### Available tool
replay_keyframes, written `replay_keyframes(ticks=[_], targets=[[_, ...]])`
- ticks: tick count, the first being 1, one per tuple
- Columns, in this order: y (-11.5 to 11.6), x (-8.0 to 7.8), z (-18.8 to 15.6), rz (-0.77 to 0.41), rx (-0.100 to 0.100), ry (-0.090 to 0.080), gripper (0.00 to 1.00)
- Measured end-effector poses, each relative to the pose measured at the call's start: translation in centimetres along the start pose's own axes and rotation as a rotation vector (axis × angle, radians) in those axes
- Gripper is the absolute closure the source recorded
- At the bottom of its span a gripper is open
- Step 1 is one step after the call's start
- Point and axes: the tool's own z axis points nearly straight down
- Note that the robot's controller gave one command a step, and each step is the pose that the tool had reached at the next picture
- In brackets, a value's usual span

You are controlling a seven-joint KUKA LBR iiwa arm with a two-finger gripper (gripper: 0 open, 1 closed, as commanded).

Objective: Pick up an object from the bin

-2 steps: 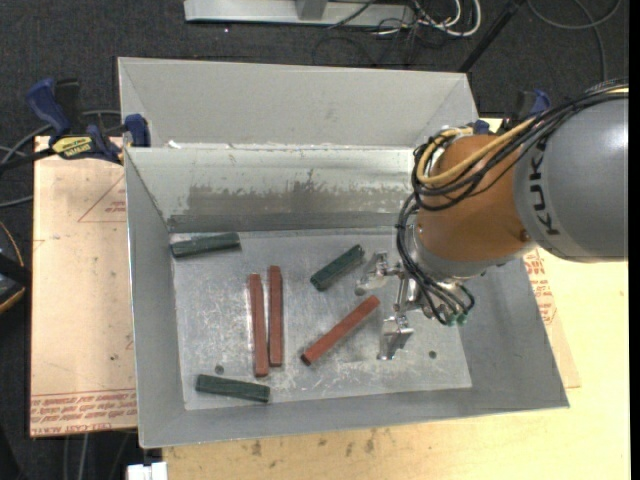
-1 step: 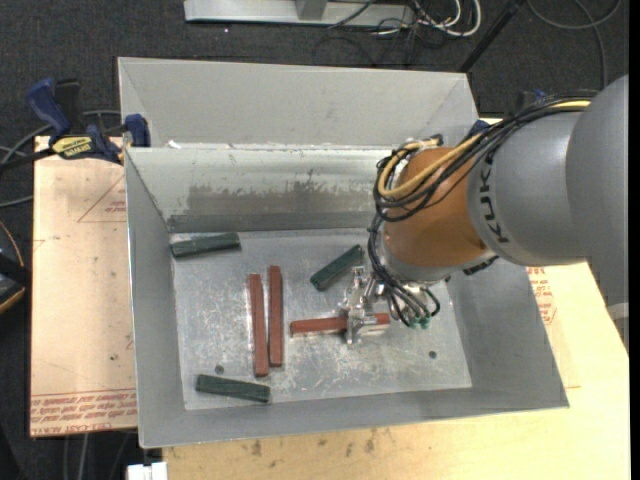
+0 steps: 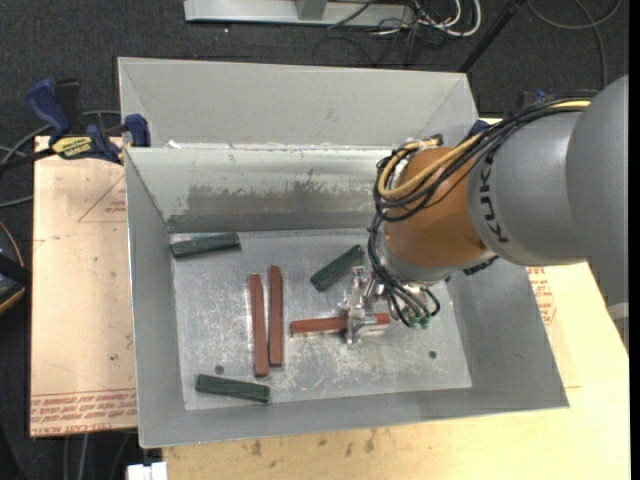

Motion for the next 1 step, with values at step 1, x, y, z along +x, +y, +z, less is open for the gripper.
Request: replay_keyframes(ticks=[1], targets=[[-0.96,-2.17,-17.39,-0.016,0.002,0.001,1.00]])
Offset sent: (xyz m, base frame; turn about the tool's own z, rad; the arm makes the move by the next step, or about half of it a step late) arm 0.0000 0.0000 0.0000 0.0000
